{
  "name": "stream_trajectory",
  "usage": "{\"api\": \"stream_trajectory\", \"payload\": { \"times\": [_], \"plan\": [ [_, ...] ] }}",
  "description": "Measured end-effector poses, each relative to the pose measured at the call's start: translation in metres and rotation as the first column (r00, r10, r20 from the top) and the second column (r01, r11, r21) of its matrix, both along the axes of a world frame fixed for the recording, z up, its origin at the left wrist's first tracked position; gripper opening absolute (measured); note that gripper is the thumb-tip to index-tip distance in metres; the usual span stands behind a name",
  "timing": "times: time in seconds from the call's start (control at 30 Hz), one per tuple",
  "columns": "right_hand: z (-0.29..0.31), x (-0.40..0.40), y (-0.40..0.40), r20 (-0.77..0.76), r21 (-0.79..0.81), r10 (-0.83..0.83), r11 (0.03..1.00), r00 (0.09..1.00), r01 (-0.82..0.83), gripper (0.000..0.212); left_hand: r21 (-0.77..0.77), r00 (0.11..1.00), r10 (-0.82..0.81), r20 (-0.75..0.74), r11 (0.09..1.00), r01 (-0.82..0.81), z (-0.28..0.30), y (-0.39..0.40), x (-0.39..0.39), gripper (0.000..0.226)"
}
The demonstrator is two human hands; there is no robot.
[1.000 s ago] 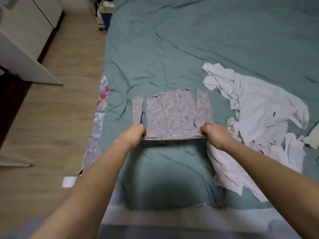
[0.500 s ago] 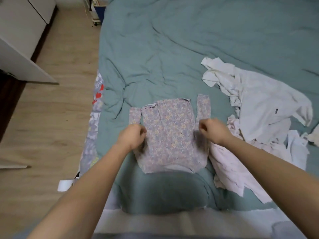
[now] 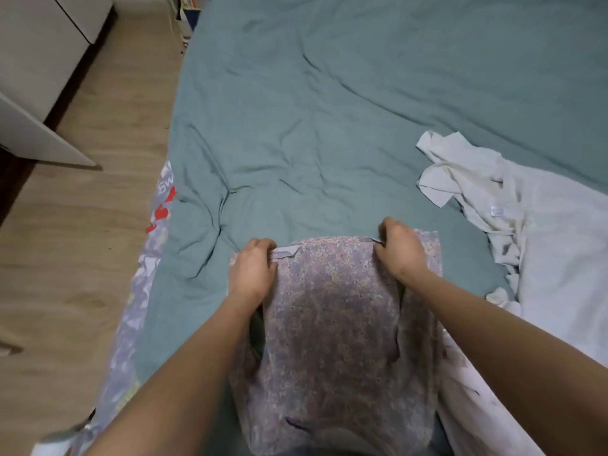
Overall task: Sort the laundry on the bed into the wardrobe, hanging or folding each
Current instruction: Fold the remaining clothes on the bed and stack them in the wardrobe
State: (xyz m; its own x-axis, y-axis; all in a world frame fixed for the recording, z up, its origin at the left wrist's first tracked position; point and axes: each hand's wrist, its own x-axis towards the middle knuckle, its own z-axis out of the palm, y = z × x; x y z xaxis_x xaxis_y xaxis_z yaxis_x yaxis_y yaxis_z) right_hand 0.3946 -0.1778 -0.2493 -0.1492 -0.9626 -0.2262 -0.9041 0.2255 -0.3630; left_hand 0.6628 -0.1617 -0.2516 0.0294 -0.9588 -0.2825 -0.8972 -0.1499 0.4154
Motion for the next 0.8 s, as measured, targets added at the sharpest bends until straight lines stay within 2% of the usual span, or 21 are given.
{"api": "stream_trajectory", "payload": {
  "times": [0.17, 0.2, 0.27, 0.3, 0.37, 0.43, 0.5, 0.53, 0.63, 0.7, 0.8],
  "plan": [
    [-0.012, -0.004, 0.001, 0.213, -0.114, -0.172, 0.973, 0.962, 0.2, 0.01, -0.005, 1.0, -0.019, -0.004, 1.0, 0.019, -0.022, -0.016, 0.008, 0.011],
    [-0.01, -0.005, 0.002, 0.269, -0.123, -0.156, 0.973, 0.95, 0.195, 0.009, -0.018, 0.999, -0.01, -0.05, 1.0, 0.009, -0.025, -0.019, 0.011, 0.01],
    [-0.003, -0.007, 0.002, 0.439, -0.111, -0.091, 0.982, 0.894, 0.155, 0.005, -0.016, 0.96, 0.023, -0.28, 0.999, -0.029, -0.026, -0.024, 0.016, 0.009],
    [0.003, -0.008, 0.001, 0.546, -0.066, -0.086, 0.987, 0.834, 0.145, 0.003, 0.039, 0.904, 0.073, -0.421, 0.997, -0.062, -0.023, -0.027, 0.018, 0.008],
    [0.014, -0.009, -0.002, 0.707, 0.098, -0.157, 0.987, 0.69, 0.124, 0.004, 0.225, 0.732, 0.254, -0.632, 0.964, -0.14, -0.014, -0.029, 0.019, 0.01],
    [0.023, -0.009, -0.004, 0.783, 0.219, -0.208, 0.974, 0.586, 0.052, 0.004, 0.365, 0.604, 0.395, -0.692, 0.914, -0.179, -0.005, -0.029, 0.021, 0.016],
    [0.028, -0.01, -0.006, 0.822, 0.29, -0.238, 0.957, 0.518, -0.022, 0.005, 0.463, 0.55, 0.472, -0.689, 0.871, -0.167, 0.001, -0.029, 0.023, 0.018],
    [0.03, -0.01, -0.007, 0.812, 0.298, -0.219, 0.953, 0.541, -0.062, 0.005, 0.504, 0.521, 0.505, -0.688, 0.849, -0.157, 0.004, -0.027, 0.024, 0.018],
    [0.036, -0.015, -0.01, 0.684, 0.257, -0.018, 0.942, 0.729, -0.217, 0.013, 0.545, 0.41, 0.563, -0.718, 0.821, -0.174, 0.012, -0.025, 0.021, 0.019],
    [0.044, -0.019, -0.01, 0.635, 0.293, 0.061, 0.903, 0.77, -0.313, 0.018, 0.506, 0.431, 0.525, -0.734, 0.846, -0.169, 0.016, -0.026, 0.02, 0.02],
    [0.052, -0.03, -0.007, 0.584, 0.361, 0.114, 0.851, 0.803, -0.383, 0.02, 0.439, 0.513, 0.449, -0.732, 0.886, -0.149, 0.021, -0.025, 0.02, 0.019]
  ]
}}
